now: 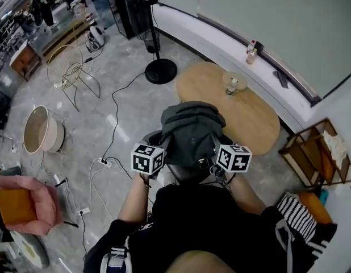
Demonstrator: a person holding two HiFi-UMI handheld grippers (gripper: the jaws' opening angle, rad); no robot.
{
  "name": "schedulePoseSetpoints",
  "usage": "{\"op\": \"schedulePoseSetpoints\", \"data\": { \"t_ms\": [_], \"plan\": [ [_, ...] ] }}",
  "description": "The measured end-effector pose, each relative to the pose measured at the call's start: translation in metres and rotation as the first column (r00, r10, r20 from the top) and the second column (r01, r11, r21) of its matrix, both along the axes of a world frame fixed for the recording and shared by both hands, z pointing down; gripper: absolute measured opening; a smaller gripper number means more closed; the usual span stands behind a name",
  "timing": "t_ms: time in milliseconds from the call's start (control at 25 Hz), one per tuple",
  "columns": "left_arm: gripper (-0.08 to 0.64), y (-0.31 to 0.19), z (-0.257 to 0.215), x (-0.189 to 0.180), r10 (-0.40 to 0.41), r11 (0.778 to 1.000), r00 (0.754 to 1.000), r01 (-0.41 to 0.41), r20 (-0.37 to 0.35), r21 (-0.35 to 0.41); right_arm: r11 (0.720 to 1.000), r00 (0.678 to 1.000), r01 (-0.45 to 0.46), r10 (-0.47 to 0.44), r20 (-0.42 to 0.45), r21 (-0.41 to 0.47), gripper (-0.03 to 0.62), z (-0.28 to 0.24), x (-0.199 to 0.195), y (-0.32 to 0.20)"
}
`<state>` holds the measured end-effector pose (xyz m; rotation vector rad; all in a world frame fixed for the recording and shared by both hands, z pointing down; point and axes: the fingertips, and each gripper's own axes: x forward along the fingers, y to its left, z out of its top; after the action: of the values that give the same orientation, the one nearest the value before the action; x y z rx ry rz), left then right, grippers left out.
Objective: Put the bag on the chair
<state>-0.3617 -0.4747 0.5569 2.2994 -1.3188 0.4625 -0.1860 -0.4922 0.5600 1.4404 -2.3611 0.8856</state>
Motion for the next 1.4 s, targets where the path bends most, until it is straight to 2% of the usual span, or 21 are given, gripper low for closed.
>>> {"op": "schedulePoseSetpoints", "data": {
  "t_ms": [200,360,600,840,1080,1280,1360,1400],
  "plan": [
    [0.095,-0.046,0.02,0.005,0.133,0.991,0.991,-0.133,0.015,-0.009,0.993,0.994,-0.11,0.109,-0.023,-0.039,0.092,0.021,0.005,-0.016],
    [0.095,-0.073,0.039,0.011,0.239,0.97,0.971,-0.238,0.02,-0.048,0.976,0.978,-0.205,0.203,-0.037,-0.072,0.092,0.037,0.008,-0.023],
    [0.095,-0.096,0.074,0.026,0.399,0.913,0.916,-0.394,0.036,-0.106,0.927,0.937,-0.35,0.348,-0.039,-0.133,0.092,0.07,0.016,-0.018],
    [0.095,-0.109,0.111,0.043,0.532,0.842,0.841,-0.512,0.099,-0.17,0.866,0.886,-0.464,0.459,-0.069,-0.189,0.091,0.11,0.022,-0.008],
    [0.097,-0.119,0.153,0.07,0.612,0.782,0.779,-0.571,0.138,-0.248,0.81,0.85,-0.524,0.516,-0.106,-0.262,0.092,0.153,0.039,-0.001],
    [0.097,-0.118,0.192,0.097,0.657,0.74,0.735,-0.586,0.169,-0.33,0.742,0.819,-0.571,0.548,-0.173,-0.353,0.092,0.192,0.061,0.012],
    [0.101,-0.117,0.212,0.105,0.673,0.726,0.717,-0.593,0.18,-0.35,0.729,0.815,-0.574,0.55,-0.181,-0.373,0.098,0.213,0.068,0.015],
    [0.103,-0.119,0.22,0.107,0.674,0.727,0.714,-0.596,0.189,-0.341,0.734,0.818,-0.572,0.547,-0.179,-0.368,0.1,0.221,0.071,0.014]
  ]
}}
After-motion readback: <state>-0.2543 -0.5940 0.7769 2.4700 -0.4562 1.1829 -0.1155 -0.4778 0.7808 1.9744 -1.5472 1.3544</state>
